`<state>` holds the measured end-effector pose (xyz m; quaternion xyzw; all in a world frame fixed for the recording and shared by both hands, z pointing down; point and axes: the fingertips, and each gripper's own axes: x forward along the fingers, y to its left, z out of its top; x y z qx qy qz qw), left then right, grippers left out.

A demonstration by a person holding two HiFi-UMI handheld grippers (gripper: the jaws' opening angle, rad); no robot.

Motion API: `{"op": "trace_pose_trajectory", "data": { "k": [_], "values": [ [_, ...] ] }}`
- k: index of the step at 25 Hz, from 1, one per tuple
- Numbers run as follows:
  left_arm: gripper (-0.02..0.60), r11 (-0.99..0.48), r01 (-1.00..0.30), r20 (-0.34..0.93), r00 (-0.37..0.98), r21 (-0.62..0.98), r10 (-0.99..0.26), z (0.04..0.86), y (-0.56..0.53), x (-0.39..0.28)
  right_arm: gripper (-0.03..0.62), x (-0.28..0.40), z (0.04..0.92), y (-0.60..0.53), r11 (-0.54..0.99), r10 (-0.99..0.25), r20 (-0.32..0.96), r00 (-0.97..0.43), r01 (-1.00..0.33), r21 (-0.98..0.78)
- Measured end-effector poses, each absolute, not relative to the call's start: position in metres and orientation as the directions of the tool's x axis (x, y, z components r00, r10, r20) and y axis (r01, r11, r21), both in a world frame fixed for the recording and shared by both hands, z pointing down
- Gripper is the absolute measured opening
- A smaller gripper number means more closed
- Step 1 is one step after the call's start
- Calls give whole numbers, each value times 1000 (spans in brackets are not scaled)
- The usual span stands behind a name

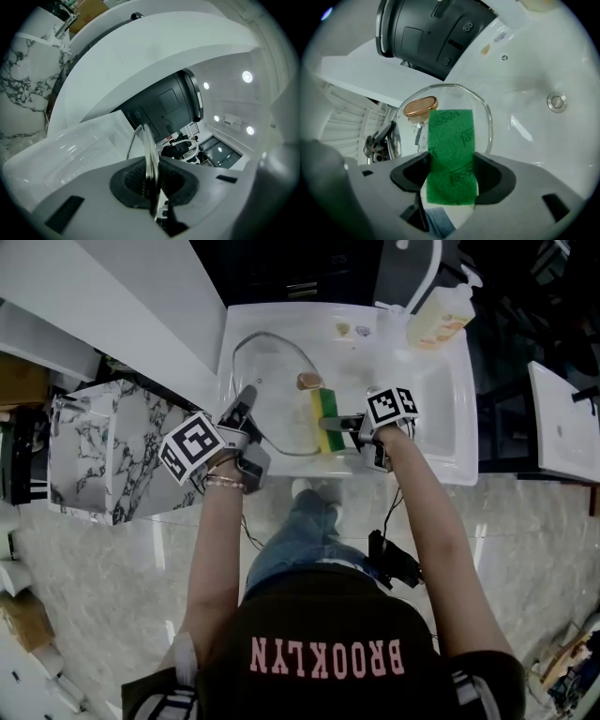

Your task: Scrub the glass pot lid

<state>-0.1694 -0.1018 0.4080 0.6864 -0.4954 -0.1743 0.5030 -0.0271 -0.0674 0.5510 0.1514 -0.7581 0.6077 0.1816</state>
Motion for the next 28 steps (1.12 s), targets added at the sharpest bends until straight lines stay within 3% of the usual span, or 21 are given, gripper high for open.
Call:
{"op": "trace_pose_trajectory", "data": {
  "k": [6,13,20,28],
  "values": [
    [21,-5,-503,252,442,864,-861,410,-102,-171,282,-9,563,-83,227,-69,548,-834,-547,-805],
    [21,-12,-535,272,449,845,-851,410,-101,-161,282,-14,499,-50,300,-116,507,-854,-517,-802],
    [21,-21,-563,283,446,826,-849,406,-102,-151,282,-69,433,-27,377,-118,409,-905,-422,-824],
    [21,-22,-577,290,443,816,-848,405,-103,-148,282,-100,429,-38,354,-59,449,-891,-439,-825]
  ]
}}
